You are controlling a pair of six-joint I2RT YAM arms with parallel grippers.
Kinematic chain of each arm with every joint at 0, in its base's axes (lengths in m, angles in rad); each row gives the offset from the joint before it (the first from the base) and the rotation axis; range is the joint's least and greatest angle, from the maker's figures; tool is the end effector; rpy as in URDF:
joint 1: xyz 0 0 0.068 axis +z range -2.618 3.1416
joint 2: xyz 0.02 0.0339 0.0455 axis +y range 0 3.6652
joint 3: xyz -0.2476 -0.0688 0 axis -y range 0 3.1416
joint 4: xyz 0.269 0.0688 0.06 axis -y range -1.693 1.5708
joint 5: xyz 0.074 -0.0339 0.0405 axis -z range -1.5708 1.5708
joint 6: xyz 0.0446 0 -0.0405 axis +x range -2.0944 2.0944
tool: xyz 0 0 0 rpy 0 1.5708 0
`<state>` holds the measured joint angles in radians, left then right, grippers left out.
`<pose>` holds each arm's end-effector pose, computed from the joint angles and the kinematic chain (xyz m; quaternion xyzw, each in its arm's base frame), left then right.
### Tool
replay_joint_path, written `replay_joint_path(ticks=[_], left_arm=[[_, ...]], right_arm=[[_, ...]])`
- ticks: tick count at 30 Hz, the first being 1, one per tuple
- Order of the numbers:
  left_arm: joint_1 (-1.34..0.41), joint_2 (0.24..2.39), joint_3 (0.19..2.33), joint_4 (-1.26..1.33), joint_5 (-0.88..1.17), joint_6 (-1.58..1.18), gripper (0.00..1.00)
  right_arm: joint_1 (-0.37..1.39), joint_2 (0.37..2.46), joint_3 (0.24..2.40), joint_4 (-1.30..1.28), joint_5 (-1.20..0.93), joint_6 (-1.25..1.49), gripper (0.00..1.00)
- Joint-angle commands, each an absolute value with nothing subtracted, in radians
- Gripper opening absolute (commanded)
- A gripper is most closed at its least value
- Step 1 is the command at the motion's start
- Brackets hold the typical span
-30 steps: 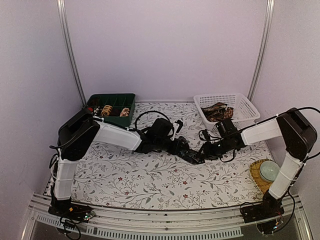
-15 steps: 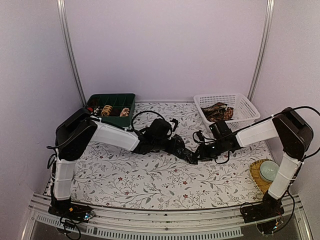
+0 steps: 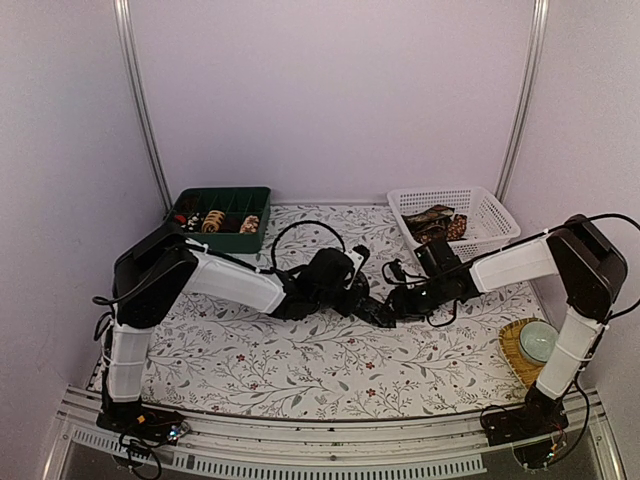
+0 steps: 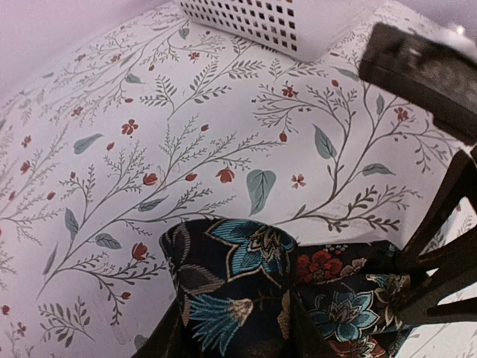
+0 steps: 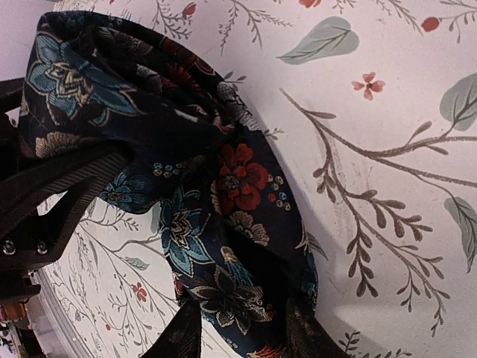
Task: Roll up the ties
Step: Roll the tie at the center of the board.
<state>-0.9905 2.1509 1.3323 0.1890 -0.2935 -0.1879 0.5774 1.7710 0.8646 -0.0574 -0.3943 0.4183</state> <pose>0.2727 -0.3924 0.0965 0.2834 0.8376 -0.1409 0.4453 0.2823 0.2043 0.0868 -0.1327 0.9282 0.3042 0.1682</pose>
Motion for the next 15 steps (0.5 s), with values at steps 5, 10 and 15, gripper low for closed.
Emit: replay_joint_path(ticks=[5, 10, 15], left_arm=[[-1.086, 2.191, 1.315, 0.204, -0.579, 0.120, 0.02], [-1.131, 2.246, 1.328, 0.224, -0.645, 0.189, 0.03], [-1.155, 2.275, 1.338, 0.235, -0.656, 0.238, 0.08]], right_arm=[[0.508, 1.584, 0.876, -0.179, -0.430, 0.430, 0.59], [0.481, 1.420, 0.874, -0.188, -0.435, 0.445, 0.65], [0.438, 1.339, 0.871, -0.209, -0.433, 0.452, 0.67]])
